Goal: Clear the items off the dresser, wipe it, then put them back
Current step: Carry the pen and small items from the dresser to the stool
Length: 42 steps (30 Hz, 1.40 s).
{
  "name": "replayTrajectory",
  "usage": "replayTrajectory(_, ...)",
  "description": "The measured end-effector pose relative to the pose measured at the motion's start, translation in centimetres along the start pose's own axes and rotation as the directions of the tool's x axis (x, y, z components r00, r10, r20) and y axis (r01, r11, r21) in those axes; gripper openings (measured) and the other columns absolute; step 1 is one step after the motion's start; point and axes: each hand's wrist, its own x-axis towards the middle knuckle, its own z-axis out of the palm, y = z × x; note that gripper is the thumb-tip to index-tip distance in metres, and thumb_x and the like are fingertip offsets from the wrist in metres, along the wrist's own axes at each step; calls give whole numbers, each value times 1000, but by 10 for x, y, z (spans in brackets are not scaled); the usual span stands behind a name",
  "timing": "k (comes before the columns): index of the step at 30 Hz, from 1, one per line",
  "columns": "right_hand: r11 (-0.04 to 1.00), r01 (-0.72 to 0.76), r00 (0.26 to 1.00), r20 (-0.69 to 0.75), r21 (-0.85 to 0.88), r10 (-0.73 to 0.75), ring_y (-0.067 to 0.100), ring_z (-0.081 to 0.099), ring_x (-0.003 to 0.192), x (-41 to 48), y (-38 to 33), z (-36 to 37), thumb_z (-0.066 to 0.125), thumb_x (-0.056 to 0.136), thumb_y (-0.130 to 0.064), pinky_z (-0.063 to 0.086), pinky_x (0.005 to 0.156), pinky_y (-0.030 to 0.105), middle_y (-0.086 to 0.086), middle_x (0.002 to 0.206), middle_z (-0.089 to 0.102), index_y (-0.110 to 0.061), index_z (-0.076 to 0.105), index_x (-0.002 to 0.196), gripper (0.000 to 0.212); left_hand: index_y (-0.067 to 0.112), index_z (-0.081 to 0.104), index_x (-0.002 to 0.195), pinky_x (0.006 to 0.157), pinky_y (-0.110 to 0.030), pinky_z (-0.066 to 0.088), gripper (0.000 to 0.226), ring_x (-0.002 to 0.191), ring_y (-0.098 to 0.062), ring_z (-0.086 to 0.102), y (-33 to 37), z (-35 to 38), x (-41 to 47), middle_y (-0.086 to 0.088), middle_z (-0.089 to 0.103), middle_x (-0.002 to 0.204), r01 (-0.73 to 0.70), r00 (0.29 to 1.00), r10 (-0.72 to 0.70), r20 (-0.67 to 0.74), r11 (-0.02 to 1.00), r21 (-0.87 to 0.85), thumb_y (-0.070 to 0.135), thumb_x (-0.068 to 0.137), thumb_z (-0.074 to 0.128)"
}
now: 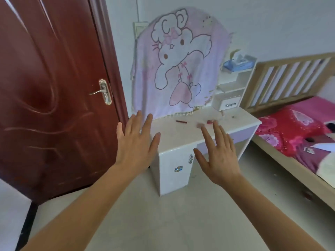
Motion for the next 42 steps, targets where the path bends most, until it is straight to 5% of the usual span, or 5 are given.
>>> replayTrajectory(19, 973, -154, 948, 253, -169, 194, 29, -4, 151, 213, 258, 105, 35, 98, -56, 4, 119, 46, 5, 164, -12, -29, 4, 156, 71, 19, 23, 153, 116, -53, 15, 61, 147, -32, 15, 102, 242, 261, -14, 13, 161, -71, 975, 88, 204, 993, -91, 48, 100, 31)
replayTrajectory(24, 960, -181, 888, 384, -214, 253, 28, -3, 151, 284, 321, 134, 35, 98, -57, 13, 120, 48, 6, 164, -12, -28, 7, 157, 71, 20, 11, 154, 116, -54, 13, 62, 149, -29, 5, 110, 321, 350, -13, -2, 162, -174, 892, 145, 429, 984, 29, 50, 101, 19)
replayTrajectory(31, 948, -233, 843, 442, -215, 307, 29, -1, 151, 347, 416, 180, 38, 100, -52, 14, 120, 46, 8, 164, -11, -25, 6, 157, 70, 20, 13, 154, 115, -54, 16, 63, 148, -30, 8, 155, 399, 456, -13, 5, 161, -229, 854, 171, 491, 972, 60, 51, 100, 20)
replayTrajectory(36, 960, -246, 787, 550, -132, 278, 30, -2, 151, 402, 500, 241, 40, 99, -51, 13, 120, 46, 6, 164, -10, -26, 6, 156, 71, 18, 13, 154, 116, -52, 14, 63, 148, -29, 6, 203, 467, 505, -13, 2, 162, -136, 833, 100, 543, 990, 25, 51, 100, 23)
replayTrajectory(42, 977, -206, 672, 717, -62, 187, 29, -3, 151, 462, 587, 293, 37, 100, -53, 11, 120, 45, 6, 164, -9, -26, 5, 156, 70, 20, 3, 155, 117, -50, 16, 66, 149, -28, -1, 248, 534, 517, -12, -10, 161, -5, 663, -57, 746, 997, 80, 51, 101, 23)
